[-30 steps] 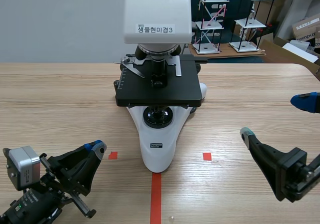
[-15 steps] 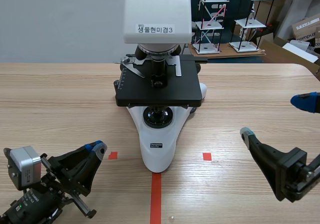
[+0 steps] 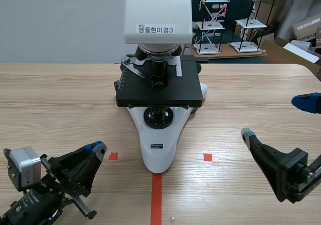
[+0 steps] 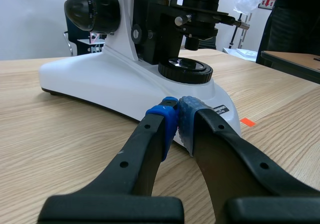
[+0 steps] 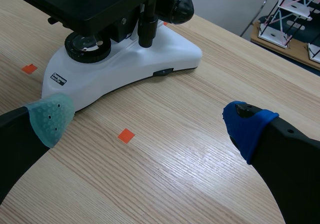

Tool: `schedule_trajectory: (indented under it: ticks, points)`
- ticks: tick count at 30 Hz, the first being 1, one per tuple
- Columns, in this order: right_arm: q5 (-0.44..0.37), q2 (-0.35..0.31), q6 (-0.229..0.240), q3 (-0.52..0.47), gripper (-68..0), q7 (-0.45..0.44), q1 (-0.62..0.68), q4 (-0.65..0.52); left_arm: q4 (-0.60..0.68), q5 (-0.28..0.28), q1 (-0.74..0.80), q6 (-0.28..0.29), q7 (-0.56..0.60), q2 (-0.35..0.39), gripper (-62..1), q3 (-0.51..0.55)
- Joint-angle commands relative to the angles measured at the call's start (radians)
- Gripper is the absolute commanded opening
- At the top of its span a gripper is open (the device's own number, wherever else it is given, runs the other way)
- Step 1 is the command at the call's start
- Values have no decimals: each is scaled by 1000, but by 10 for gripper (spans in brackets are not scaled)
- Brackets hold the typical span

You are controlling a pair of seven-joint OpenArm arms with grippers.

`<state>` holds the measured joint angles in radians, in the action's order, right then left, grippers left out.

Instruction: Point at the diaphragm

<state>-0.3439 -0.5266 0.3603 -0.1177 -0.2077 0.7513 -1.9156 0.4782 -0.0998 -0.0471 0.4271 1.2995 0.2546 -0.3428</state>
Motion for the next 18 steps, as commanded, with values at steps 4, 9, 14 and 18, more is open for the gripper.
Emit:
schedule_trajectory:
  ticks: [4, 9, 14, 18]
  points:
    - [-7, -11, 0, -7, 4, -15, -3, -13, 11, 10, 3, 3, 50, 0, -572, 3]
    - [-7, -11, 0, -7, 4, -15, -3, -13, 11, 10, 3, 3, 72, 0, -572, 3]
    - [-7, -11, 0, -7, 4, -15, -3, -13, 11, 9, 3, 3, 69, 0, -572, 3]
    - [-7, -11, 0, -7, 4, -15, -3, -13, 11, 9, 3, 3, 69, 0, -572, 3]
